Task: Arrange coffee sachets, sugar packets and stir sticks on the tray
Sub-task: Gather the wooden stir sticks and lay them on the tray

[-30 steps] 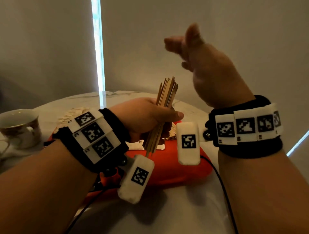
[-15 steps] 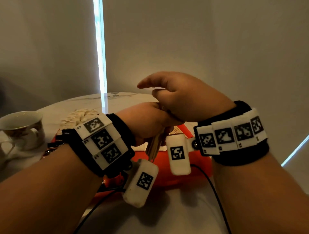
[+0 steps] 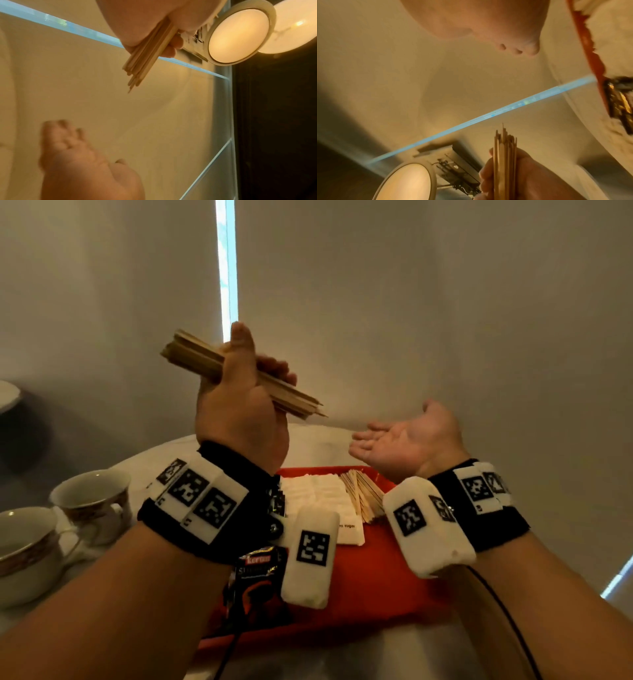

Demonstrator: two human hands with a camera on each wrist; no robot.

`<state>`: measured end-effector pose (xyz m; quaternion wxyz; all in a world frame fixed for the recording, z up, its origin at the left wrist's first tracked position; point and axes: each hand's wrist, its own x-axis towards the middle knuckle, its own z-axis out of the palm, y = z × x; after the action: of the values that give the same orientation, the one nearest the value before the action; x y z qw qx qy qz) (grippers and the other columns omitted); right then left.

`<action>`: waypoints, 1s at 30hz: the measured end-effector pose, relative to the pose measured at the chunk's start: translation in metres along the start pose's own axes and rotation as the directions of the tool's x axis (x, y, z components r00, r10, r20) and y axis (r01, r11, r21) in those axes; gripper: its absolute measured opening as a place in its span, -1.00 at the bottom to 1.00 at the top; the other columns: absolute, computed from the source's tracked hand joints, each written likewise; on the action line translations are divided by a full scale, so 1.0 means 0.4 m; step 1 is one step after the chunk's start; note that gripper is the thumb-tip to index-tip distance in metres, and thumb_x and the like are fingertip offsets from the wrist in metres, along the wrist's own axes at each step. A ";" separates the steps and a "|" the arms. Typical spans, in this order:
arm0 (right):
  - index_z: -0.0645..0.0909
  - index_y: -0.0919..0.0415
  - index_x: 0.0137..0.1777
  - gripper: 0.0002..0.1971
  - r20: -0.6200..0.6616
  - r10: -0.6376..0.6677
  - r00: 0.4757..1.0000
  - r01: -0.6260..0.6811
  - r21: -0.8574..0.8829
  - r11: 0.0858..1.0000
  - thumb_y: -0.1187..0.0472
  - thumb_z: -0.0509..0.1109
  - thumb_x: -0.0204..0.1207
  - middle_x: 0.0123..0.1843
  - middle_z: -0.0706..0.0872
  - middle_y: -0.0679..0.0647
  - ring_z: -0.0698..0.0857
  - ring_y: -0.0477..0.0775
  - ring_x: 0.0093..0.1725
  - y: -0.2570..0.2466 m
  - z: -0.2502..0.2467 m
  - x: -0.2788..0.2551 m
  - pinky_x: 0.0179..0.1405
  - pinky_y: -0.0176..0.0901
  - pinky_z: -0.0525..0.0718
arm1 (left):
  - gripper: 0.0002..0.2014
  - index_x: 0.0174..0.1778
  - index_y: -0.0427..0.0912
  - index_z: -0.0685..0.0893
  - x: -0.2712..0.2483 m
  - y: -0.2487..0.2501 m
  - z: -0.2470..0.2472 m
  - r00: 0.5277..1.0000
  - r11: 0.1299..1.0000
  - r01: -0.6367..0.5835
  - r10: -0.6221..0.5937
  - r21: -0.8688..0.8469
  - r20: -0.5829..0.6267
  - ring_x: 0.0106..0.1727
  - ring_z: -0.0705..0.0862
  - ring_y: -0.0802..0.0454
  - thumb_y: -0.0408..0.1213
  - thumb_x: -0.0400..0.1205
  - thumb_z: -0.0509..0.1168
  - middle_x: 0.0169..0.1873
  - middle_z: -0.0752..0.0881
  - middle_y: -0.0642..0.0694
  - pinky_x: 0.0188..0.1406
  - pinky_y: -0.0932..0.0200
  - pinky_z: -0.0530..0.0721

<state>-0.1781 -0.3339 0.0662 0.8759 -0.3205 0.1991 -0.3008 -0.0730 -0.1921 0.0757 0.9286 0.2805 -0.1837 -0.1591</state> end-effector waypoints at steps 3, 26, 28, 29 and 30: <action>-0.01 0.53 0.70 0.02 -0.025 0.076 0.997 -0.075 0.028 0.997 -0.43 -0.11 0.64 0.72 0.04 0.56 0.00 0.49 0.74 0.017 0.010 0.008 0.74 0.32 -0.07 | -0.78 -0.08 -0.13 0.61 -0.010 -0.007 -0.005 0.997 0.995 -0.069 0.067 0.071 0.040 -0.26 0.79 0.08 -0.05 0.70 0.35 -0.44 0.71 0.05 -0.09 0.07 0.77; 0.47 0.30 0.55 0.03 0.236 0.007 0.972 0.103 -0.450 0.887 -0.61 -0.02 0.47 0.68 0.35 0.37 0.34 0.45 0.66 0.028 0.044 -0.063 0.52 0.49 0.43 | -0.87 -0.07 -0.13 0.60 -0.046 -0.074 -0.007 0.954 0.956 0.088 -0.162 0.281 0.251 -0.27 0.73 -0.04 -0.18 0.71 0.37 -0.40 0.68 -0.04 -0.13 -0.07 0.77; 0.49 0.19 0.54 -0.01 0.183 -0.301 0.936 0.348 -0.613 0.709 -0.61 -0.09 0.46 0.63 0.46 0.30 0.34 0.39 0.67 -0.017 0.041 -0.085 0.58 0.44 0.35 | -0.85 -0.01 -0.16 0.61 -0.049 -0.071 -0.015 0.887 0.836 0.157 -0.353 0.526 0.297 -0.22 0.74 -0.08 -0.15 0.69 0.38 -0.38 0.71 -0.05 -0.02 -0.12 0.80; 0.43 0.13 0.62 0.00 0.220 -0.415 0.883 0.445 -0.674 0.590 -0.60 -0.14 0.44 0.65 0.46 0.21 0.35 0.29 0.68 -0.038 0.035 -0.104 0.63 0.38 0.28 | -0.82 0.00 -0.17 0.63 -0.055 -0.071 -0.019 0.837 0.729 0.157 -0.456 0.666 0.303 -0.21 0.74 -0.08 -0.12 0.68 0.39 -0.36 0.72 -0.06 0.00 -0.10 0.80; 0.34 0.07 0.69 0.02 0.297 -0.509 0.808 0.543 -0.710 0.448 -0.61 -0.17 0.42 0.68 0.43 0.12 0.34 0.18 0.69 -0.058 0.031 -0.109 0.67 0.32 0.22 | -0.80 -0.01 -0.17 0.65 -0.062 -0.074 -0.023 0.785 0.620 0.137 -0.543 0.773 0.297 -0.20 0.74 -0.08 -0.10 0.67 0.39 -0.33 0.72 -0.07 0.01 -0.08 0.81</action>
<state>-0.2129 -0.3141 0.0977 0.5201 -0.7120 0.1804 -0.4359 -0.0965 -0.2013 0.0451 0.6112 0.5970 -0.4075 -0.3224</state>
